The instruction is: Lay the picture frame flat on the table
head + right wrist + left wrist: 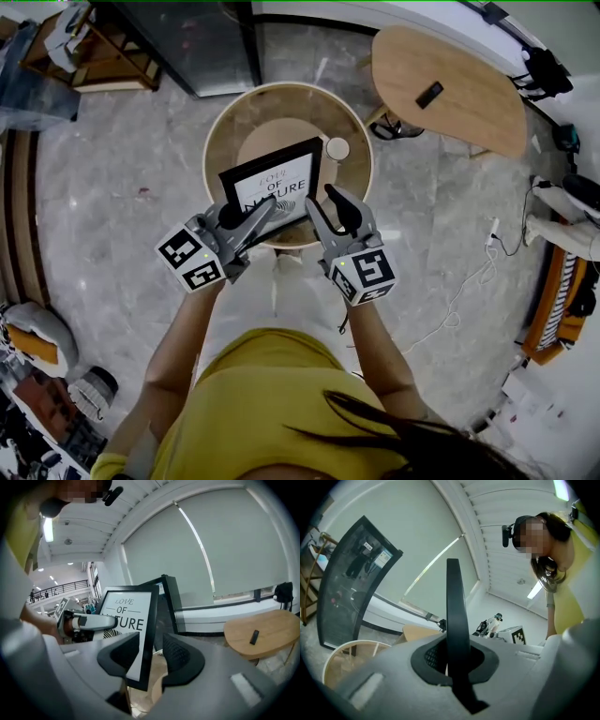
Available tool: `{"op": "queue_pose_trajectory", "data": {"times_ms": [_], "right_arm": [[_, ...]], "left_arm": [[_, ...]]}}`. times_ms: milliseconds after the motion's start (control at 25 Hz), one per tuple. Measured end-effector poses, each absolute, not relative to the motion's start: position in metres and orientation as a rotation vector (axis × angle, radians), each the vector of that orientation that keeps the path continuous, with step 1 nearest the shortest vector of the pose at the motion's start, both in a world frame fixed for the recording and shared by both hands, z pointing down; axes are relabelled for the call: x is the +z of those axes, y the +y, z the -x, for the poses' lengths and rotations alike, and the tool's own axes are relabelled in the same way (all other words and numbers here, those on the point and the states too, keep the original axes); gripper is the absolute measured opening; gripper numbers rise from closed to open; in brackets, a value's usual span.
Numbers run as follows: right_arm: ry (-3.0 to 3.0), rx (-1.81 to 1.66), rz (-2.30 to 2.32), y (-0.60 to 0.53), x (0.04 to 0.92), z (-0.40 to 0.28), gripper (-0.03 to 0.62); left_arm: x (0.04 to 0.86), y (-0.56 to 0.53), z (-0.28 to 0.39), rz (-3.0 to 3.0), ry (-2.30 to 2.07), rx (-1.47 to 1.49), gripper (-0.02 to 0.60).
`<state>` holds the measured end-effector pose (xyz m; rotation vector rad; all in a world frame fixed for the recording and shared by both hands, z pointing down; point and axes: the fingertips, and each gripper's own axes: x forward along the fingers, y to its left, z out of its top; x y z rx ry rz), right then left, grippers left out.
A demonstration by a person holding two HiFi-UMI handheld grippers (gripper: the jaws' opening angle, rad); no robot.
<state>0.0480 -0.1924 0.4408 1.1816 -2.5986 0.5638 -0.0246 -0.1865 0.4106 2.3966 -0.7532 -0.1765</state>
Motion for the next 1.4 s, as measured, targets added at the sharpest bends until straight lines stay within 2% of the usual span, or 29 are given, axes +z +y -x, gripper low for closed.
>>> {"op": "queue_pose_trajectory", "data": {"times_ms": [200, 440, 560, 800, 1040, 1120, 1240, 1400], "right_arm": [[-2.654, 0.801, -0.983, -0.18, 0.478, -0.045, 0.16], [-2.663, 0.814, -0.828, -0.161, 0.512, -0.051, 0.153], [-2.69, 0.835, -0.756, -0.151, 0.528, -0.05, 0.103], [-2.756, 0.967, -0.803, -0.152, 0.56, -0.059, 0.074], [-2.785, 0.976, -0.823, -0.149, 0.585, -0.06, 0.071], [-2.769, 0.96, -0.839, -0.152, 0.596, -0.061, 0.071], [-2.728, 0.957, -0.868, -0.159, 0.619, -0.07, 0.071], [-2.685, 0.988, -0.915, -0.161, 0.638, -0.08, 0.071]], "left_arm": [[0.441, -0.178, 0.017, -2.413, -0.57, -0.161, 0.011], [0.476, -0.163, 0.007, -2.445, -0.368, -0.135, 0.012], [0.496, -0.158, 0.003, -2.449, -0.283, -0.137, 0.012], [0.536, -0.165, 0.001, -2.452, -0.27, -0.163, 0.015], [0.572, -0.172, 0.005, -2.407, -0.38, -0.15, 0.12], [0.585, -0.175, 0.007, -2.391, -0.413, -0.124, 0.179], [0.609, -0.181, 0.013, -2.354, -0.498, -0.06, 0.215], [0.643, -0.181, 0.036, -2.289, -0.675, 0.034, 0.229]]}}
